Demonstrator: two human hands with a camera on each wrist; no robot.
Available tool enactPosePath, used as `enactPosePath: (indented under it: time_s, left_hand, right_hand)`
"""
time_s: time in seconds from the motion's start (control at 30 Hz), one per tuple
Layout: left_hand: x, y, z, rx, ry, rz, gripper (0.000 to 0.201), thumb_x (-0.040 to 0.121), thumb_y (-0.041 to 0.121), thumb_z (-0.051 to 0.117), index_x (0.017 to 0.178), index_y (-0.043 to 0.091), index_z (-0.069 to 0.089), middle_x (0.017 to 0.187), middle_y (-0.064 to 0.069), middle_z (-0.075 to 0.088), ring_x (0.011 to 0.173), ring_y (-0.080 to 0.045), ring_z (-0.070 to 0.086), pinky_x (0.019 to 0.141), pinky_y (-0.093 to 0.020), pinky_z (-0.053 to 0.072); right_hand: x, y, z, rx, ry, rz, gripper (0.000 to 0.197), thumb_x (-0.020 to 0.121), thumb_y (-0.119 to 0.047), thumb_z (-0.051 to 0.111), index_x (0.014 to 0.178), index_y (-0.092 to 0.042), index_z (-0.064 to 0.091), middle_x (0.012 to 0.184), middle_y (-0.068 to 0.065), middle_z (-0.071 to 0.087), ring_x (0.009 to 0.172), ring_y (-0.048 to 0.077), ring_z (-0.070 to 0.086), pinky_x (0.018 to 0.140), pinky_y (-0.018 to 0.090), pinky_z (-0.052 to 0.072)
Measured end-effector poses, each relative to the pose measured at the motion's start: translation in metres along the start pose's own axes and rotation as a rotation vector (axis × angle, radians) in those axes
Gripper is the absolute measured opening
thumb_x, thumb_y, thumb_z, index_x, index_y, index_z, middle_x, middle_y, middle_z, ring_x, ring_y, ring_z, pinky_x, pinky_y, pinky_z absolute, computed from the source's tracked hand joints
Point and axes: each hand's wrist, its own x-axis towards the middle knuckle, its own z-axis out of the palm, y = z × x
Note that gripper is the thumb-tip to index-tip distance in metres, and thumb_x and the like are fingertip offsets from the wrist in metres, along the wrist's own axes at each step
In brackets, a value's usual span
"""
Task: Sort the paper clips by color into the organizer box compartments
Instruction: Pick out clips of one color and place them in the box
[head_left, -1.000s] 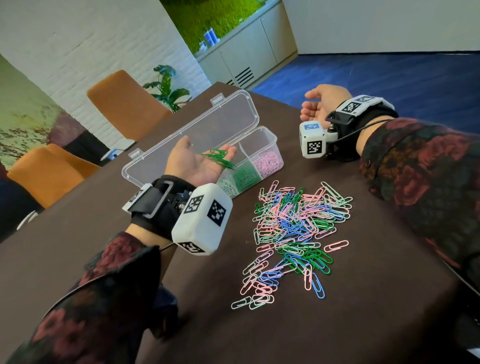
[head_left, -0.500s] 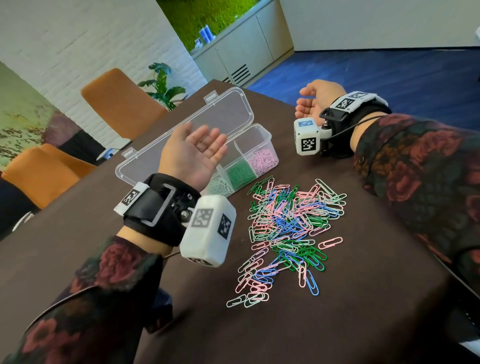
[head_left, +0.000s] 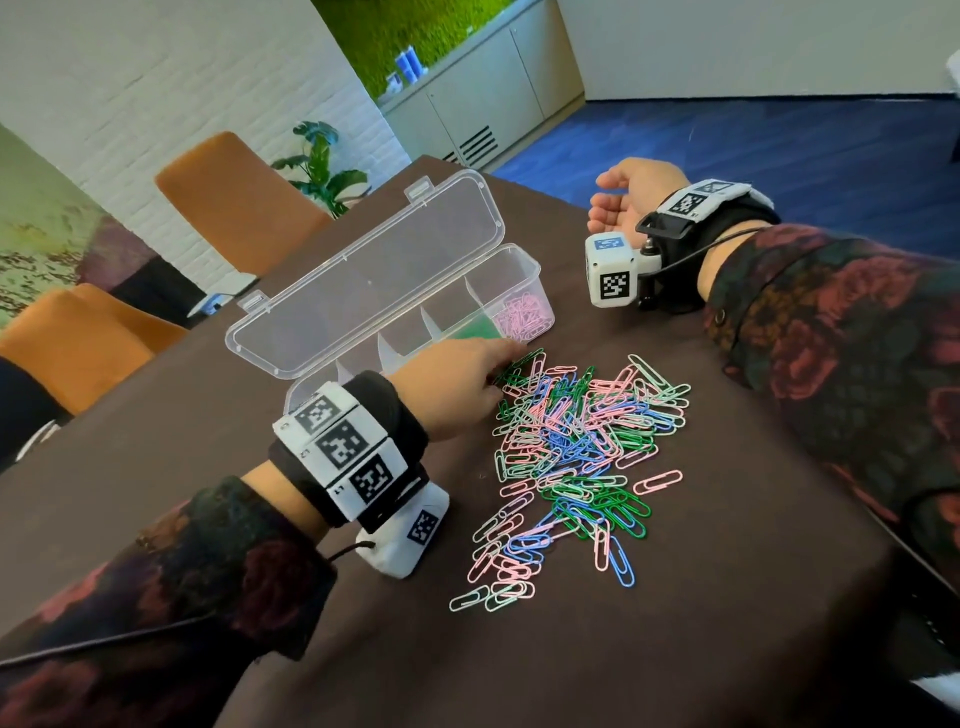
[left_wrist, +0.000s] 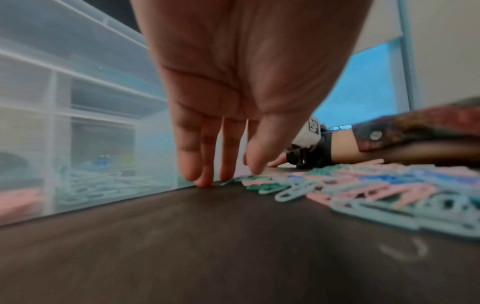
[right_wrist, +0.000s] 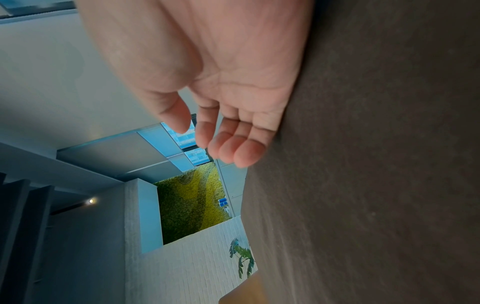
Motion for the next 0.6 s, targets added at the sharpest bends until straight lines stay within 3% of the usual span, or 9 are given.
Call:
enactPosePath:
  time_s: [0.13,0.27,0.43,0.53,0.6]
  left_hand:
    - [0.011,0.003,0.003,0.07,0.01,0.042,0.057,0.088,0.011,0.053,0.142,0.022,0.039,0.131,-0.007,0.052,0.12,-0.023,0.049,0.099,-0.029,0.037]
    - [0.019,0.002,0.001,0.106,0.004,0.028,0.04,0.089,0.013,0.056,0.129,0.014,0.053,0.119,-0.008,0.055,0.11,-0.023,0.052,0.09,-0.029,0.04]
    - [0.018,-0.004,0.003,-0.003,0.048,0.008,0.02,0.085,0.01,0.062,0.105,0.011,0.062,0.101,-0.002,0.058,0.09,-0.018,0.053,0.075,-0.019,0.035]
    - [0.012,-0.007,0.003,-0.102,0.015,-0.012,0.012,0.083,0.008,0.065,0.094,0.012,0.064,0.078,0.009,0.054,0.07,-0.009,0.049,0.061,-0.012,0.032]
    - [0.007,-0.009,0.004,-0.151,-0.005,-0.026,0.009,0.082,0.009,0.067,0.089,0.014,0.064,0.07,0.014,0.051,0.062,-0.001,0.047,0.058,-0.007,0.034]
  right_hand:
    - [-0.001,0.0,0.0,-0.009,0.015,-0.002,0.01,0.088,-0.011,0.048,0.085,-0.007,0.056,0.073,0.009,0.055,0.057,0.019,0.053,0.054,0.026,0.05]
    - [0.0,0.0,0.0,-0.008,0.019,0.0,0.01,0.087,-0.011,0.048,0.086,-0.007,0.057,0.073,0.009,0.055,0.057,0.019,0.053,0.054,0.026,0.05]
    - [0.0,0.001,0.001,-0.003,0.01,0.007,0.009,0.088,-0.01,0.048,0.085,-0.006,0.056,0.073,0.008,0.054,0.058,0.019,0.053,0.055,0.027,0.05]
    - [0.0,0.001,0.0,0.006,0.003,0.007,0.008,0.087,-0.01,0.049,0.084,-0.006,0.056,0.072,0.008,0.055,0.057,0.019,0.053,0.056,0.027,0.05]
    - [0.0,0.001,0.001,0.001,0.0,0.008,0.008,0.087,-0.01,0.049,0.084,-0.007,0.056,0.073,0.008,0.055,0.057,0.019,0.053,0.056,0.027,0.051]
